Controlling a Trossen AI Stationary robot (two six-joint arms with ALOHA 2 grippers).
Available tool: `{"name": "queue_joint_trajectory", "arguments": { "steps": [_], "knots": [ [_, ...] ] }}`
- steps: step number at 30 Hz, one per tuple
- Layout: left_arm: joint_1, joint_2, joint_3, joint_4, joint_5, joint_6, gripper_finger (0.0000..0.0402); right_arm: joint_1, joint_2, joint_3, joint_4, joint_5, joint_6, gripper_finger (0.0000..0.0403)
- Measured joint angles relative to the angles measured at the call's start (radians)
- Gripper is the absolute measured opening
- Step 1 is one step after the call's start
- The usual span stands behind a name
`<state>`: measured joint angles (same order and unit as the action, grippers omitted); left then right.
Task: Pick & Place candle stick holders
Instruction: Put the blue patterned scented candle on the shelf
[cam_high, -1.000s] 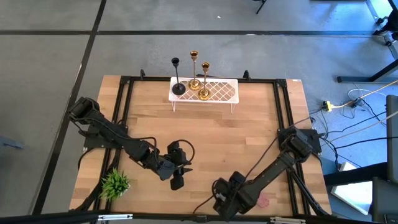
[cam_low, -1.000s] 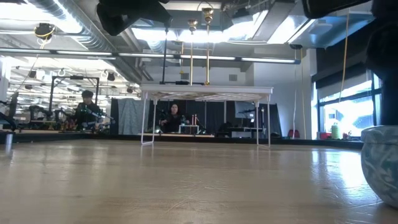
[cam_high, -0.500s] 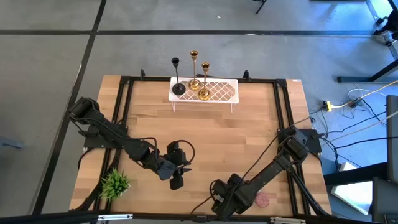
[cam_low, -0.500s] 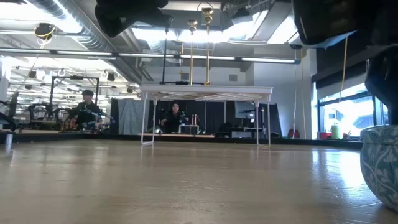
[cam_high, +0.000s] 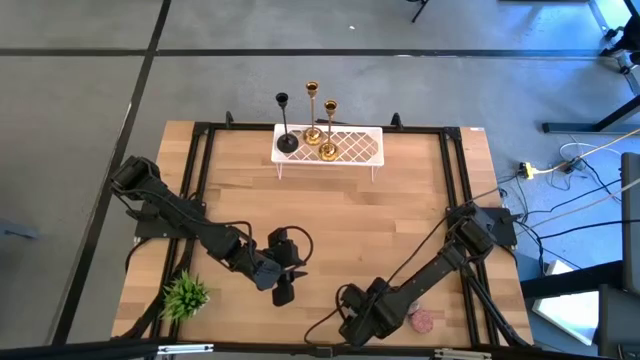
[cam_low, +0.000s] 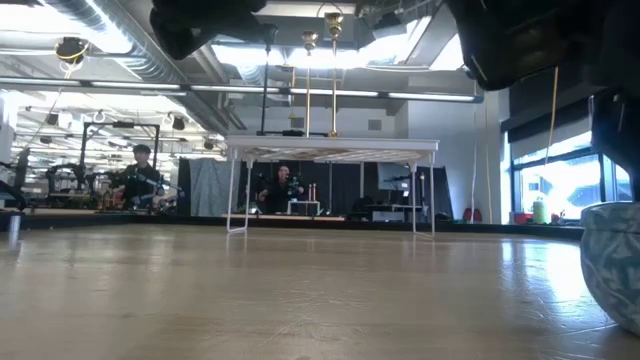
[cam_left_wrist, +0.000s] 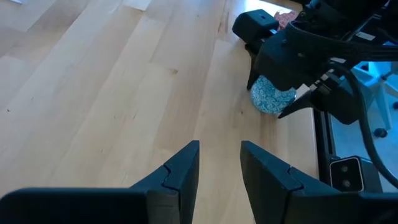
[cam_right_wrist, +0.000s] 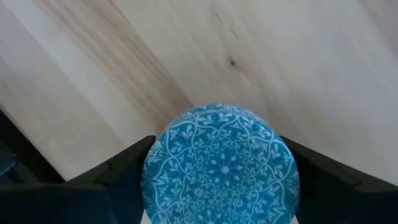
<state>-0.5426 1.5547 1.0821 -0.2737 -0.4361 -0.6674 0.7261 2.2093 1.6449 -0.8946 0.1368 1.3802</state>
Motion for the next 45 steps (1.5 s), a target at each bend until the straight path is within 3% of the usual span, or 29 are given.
{"name": "queue_joint_trajectory", "arguments": {
  "steps": [6,11,23,28,33,40,45],
  "knots": [
    [0.0,0.0,0.0,-0.001,0.005,0.0,0.0113,-0.027,-0.004,0.002,-0.02,-0.072,0.008,0.0295],
    [0.0,0.0,0.0,-0.006,0.012,-0.003,0.0113,-0.063,-0.002,0.086,-0.163,-0.093,-0.022,0.0295],
    [0.004,-0.031,0.0,-0.051,0.013,-0.02,0.0113,-0.173,-0.005,0.548,-0.687,0.12,-0.309,0.0295],
    [0.004,-0.056,0.0,-0.095,0.001,-0.032,0.0113,-0.192,-0.03,0.705,-0.683,0.151,-0.467,0.0295],
    [-0.008,-0.084,0.0,-0.181,-0.041,-0.084,0.0113,-0.179,-0.103,0.694,-0.68,0.161,-0.504,0.0295],
    [-0.026,-0.169,0.0,-0.44,-0.214,-0.277,0.0113,-0.13,-0.126,0.693,-0.68,0.181,-0.471,0.0295],
    [0.022,-0.23,0.0,-0.542,-0.261,-0.33,0.0113,-0.162,-0.151,0.66,-0.673,0.204,-0.532,0.0295]
  ]
}}
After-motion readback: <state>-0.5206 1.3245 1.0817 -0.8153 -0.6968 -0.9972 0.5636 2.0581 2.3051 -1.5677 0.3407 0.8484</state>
